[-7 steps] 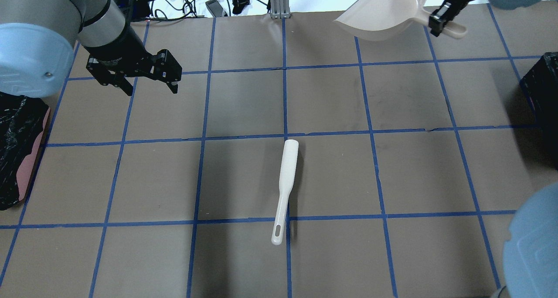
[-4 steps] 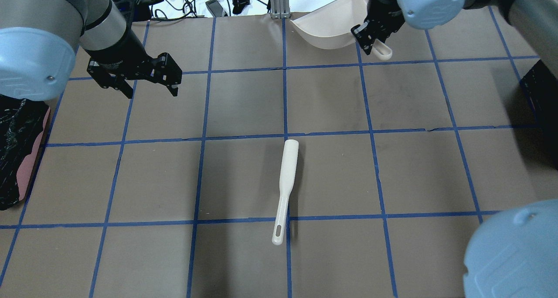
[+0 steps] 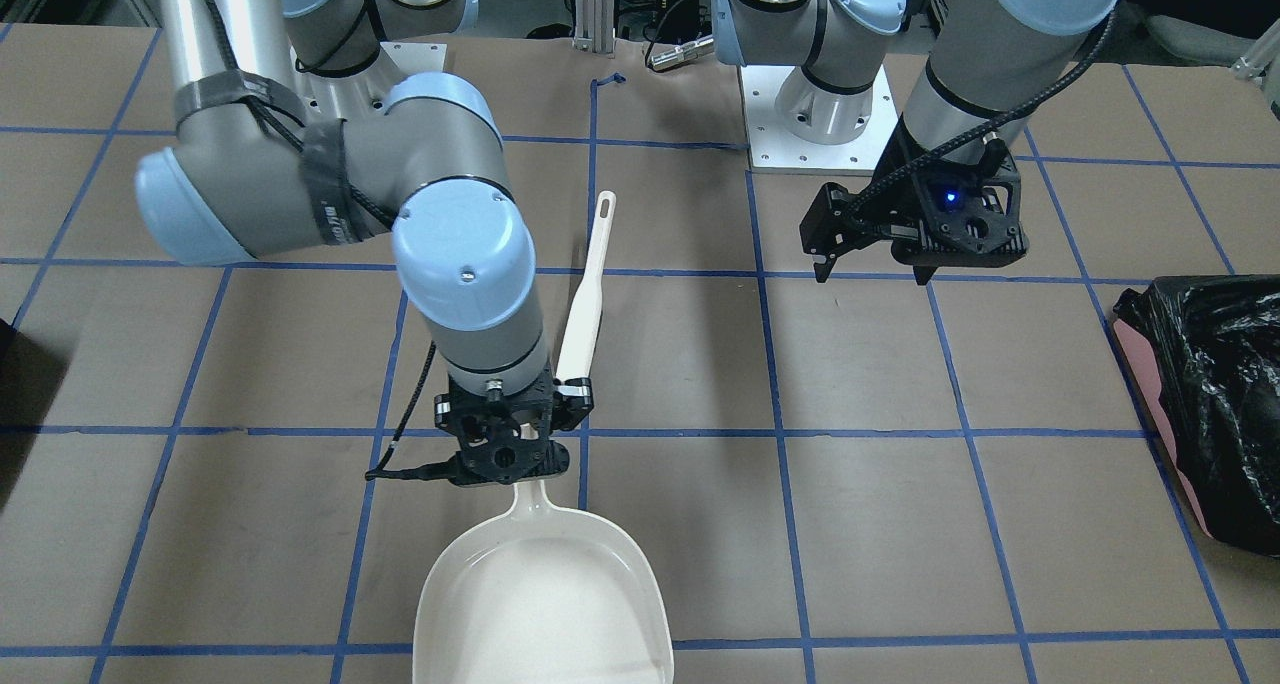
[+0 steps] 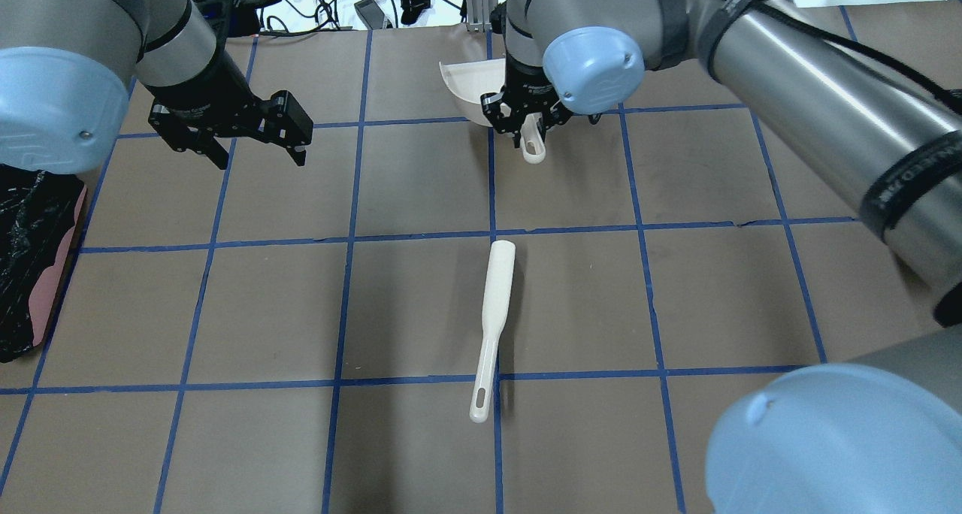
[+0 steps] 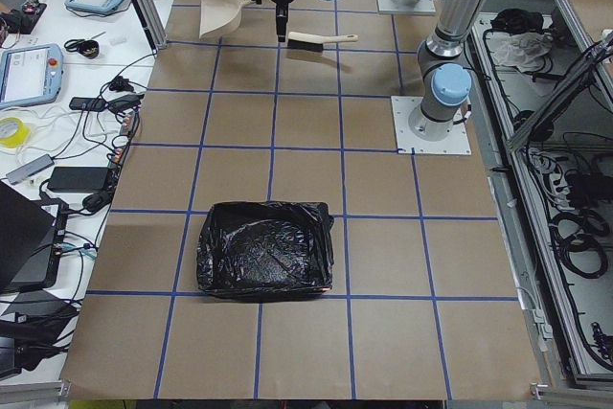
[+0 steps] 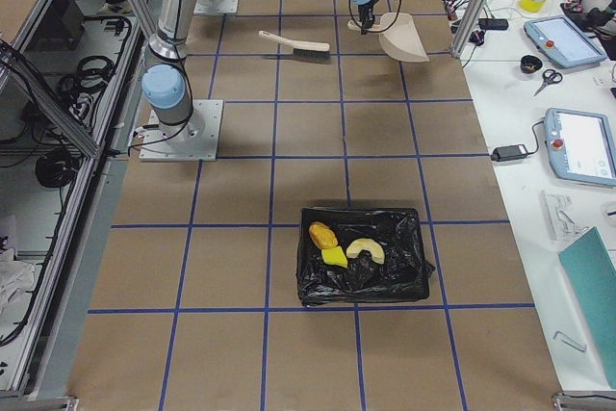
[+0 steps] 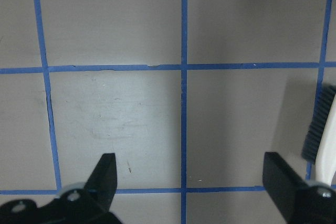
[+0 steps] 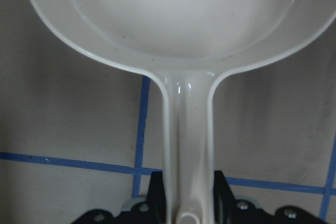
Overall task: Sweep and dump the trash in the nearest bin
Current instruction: 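Lower the dustpan beside the brush and open the right gripper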
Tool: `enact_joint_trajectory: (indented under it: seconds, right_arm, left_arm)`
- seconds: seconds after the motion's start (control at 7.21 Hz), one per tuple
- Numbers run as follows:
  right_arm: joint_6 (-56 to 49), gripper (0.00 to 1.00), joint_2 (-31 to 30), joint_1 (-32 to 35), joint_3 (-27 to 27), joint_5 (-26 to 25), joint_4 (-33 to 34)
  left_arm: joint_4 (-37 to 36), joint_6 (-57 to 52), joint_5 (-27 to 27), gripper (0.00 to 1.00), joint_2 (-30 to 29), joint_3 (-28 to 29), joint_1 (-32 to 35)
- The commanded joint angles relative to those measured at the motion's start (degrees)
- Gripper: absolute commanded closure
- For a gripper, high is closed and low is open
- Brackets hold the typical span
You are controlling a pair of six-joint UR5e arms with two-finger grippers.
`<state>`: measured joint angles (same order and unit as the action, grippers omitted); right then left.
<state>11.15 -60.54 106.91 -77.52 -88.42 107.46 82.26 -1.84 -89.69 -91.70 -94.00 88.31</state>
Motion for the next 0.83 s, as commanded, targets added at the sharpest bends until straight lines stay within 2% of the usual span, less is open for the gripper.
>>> enact_joint_trajectory:
  seconds: [0.0, 0.28, 0.69]
  right_arm:
    - [4.7, 1.0, 2.9, 4.4, -0.1, 0.1, 0.9]
    - [4.7, 1.0, 3.0, 4.5, -0.7, 0.1, 0.1]
    - [4.7, 1.0, -1.1, 4.6, -7.9, 0.0, 0.7]
  left_arm:
    - [0.0, -0.3, 0.5, 0.0, 0.0, 0.0, 0.0]
    - [0.0, -0.4, 0.4, 0.0, 0.0, 0.0, 0.0]
    - [-0.1, -0.5, 0.7, 0.0, -0.2, 0.1, 0.2]
